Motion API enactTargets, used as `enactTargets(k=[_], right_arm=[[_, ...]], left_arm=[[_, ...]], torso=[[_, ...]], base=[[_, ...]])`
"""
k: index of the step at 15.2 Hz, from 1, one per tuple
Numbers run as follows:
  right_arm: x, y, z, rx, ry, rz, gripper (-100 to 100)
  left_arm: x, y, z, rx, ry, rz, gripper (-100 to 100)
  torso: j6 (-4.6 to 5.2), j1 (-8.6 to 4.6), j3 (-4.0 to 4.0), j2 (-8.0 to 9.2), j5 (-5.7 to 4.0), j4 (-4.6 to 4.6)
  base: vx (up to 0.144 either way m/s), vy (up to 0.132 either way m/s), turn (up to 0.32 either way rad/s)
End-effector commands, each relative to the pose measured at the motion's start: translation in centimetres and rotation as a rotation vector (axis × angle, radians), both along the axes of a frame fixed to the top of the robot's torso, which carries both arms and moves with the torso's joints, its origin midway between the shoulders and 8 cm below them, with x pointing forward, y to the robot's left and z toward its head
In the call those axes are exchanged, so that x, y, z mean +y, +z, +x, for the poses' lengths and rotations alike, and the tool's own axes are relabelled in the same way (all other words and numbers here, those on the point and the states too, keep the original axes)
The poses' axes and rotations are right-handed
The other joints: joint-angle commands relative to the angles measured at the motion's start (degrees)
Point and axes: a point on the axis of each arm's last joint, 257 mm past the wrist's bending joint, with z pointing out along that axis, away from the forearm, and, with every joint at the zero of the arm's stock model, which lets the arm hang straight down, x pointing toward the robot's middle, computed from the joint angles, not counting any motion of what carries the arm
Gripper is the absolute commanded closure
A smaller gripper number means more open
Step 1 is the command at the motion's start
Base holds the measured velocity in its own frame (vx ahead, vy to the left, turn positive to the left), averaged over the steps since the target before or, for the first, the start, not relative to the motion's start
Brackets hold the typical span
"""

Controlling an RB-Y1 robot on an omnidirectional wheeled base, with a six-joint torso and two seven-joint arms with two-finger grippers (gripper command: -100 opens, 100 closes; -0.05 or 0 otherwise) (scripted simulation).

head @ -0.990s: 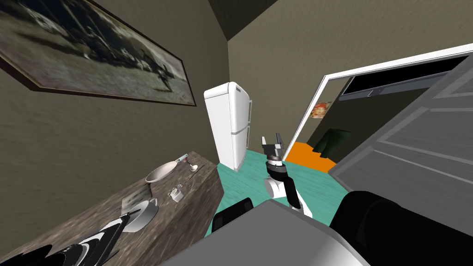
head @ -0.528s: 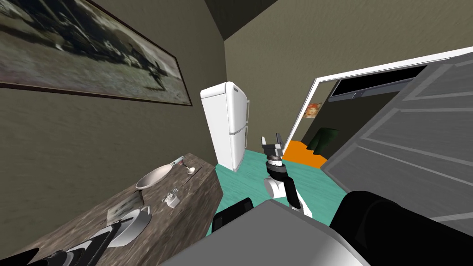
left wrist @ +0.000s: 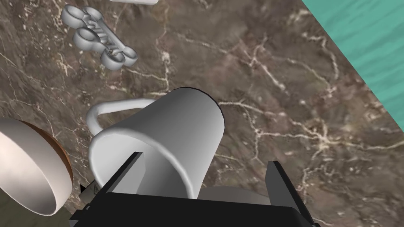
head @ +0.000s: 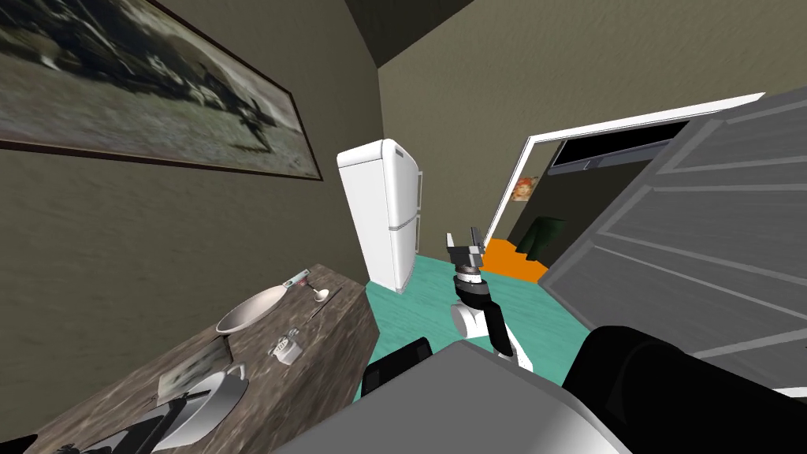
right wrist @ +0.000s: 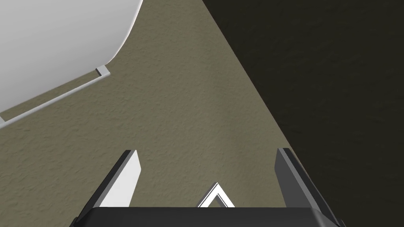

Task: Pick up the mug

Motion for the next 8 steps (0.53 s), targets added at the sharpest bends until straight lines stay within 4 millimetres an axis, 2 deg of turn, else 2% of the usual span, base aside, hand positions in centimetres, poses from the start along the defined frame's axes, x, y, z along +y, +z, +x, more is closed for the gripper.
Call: enactTargets(k=[1, 8], right_arm=[[0.0, 0.0, 0.0, 0.000, 0.000, 0.000, 0], [0.0, 0.0, 0.0, 0.000, 0.000, 0.000, 0]], left_arm=[[0.0, 0.2, -0.9, 0.037, 0.003, -0.014, -100], [0.0, 1.2, -3.0, 0.128, 0.009, -0.052, -100]], torso=[[0.00, 0.00, 0.00, 0.00, 0.00, 0.00], [0.00, 0.00, -0.01, -0.02, 0.00, 0.00]], base=[[0.013, 0.011, -0.087], [0.012, 0.013, -0.072]])
